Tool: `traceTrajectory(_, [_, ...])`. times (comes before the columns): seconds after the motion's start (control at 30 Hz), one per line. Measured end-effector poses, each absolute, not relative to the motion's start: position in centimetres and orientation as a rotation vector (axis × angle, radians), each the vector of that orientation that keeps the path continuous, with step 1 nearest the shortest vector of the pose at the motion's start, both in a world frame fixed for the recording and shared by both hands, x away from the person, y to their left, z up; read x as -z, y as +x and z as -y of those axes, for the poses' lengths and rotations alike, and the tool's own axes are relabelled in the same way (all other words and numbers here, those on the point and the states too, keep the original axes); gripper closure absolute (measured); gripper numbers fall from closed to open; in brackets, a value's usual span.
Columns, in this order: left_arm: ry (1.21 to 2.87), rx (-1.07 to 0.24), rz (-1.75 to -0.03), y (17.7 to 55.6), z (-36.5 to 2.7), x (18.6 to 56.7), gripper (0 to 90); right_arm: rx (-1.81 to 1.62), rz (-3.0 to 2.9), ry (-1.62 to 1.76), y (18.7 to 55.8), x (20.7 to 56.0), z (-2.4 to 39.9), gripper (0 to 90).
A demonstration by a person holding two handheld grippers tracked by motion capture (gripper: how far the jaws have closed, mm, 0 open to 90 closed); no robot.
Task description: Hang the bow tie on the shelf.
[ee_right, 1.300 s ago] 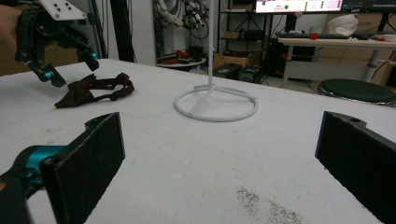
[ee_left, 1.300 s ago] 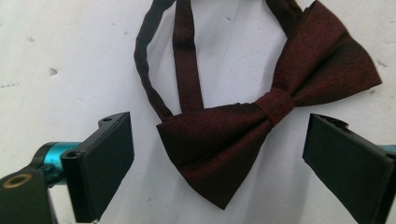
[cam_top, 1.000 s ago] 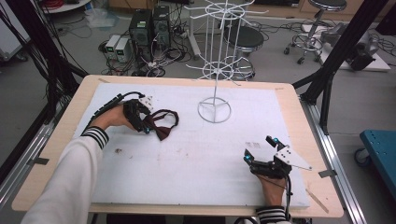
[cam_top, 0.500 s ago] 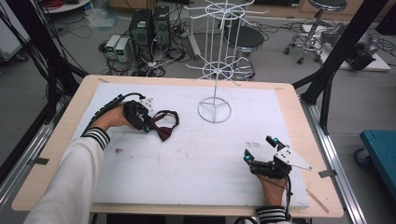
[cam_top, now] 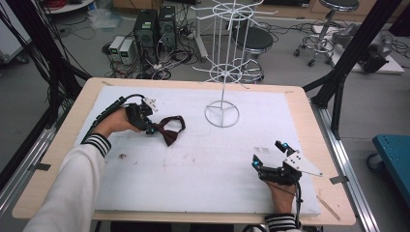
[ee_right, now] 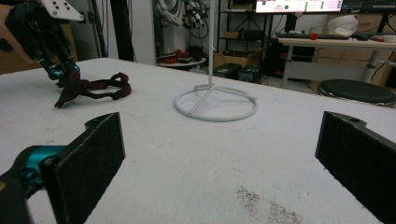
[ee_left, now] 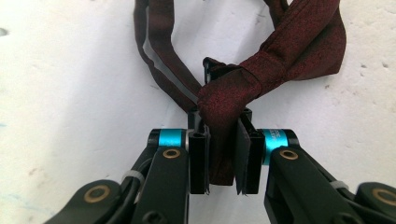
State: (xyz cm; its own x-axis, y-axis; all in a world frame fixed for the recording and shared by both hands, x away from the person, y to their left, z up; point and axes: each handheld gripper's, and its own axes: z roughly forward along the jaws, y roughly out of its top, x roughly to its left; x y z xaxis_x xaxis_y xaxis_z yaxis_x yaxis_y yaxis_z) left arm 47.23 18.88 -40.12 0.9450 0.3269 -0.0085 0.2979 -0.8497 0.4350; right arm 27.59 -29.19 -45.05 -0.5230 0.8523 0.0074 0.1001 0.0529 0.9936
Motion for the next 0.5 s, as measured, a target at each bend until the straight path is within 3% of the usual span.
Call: traceTrajectory(0.5, [2.519,-0.155,-0.588,45.5,-20.4,38.8,77.4,-1.532,-1.712,0.954,27.6,45.0,29.2,0.7])
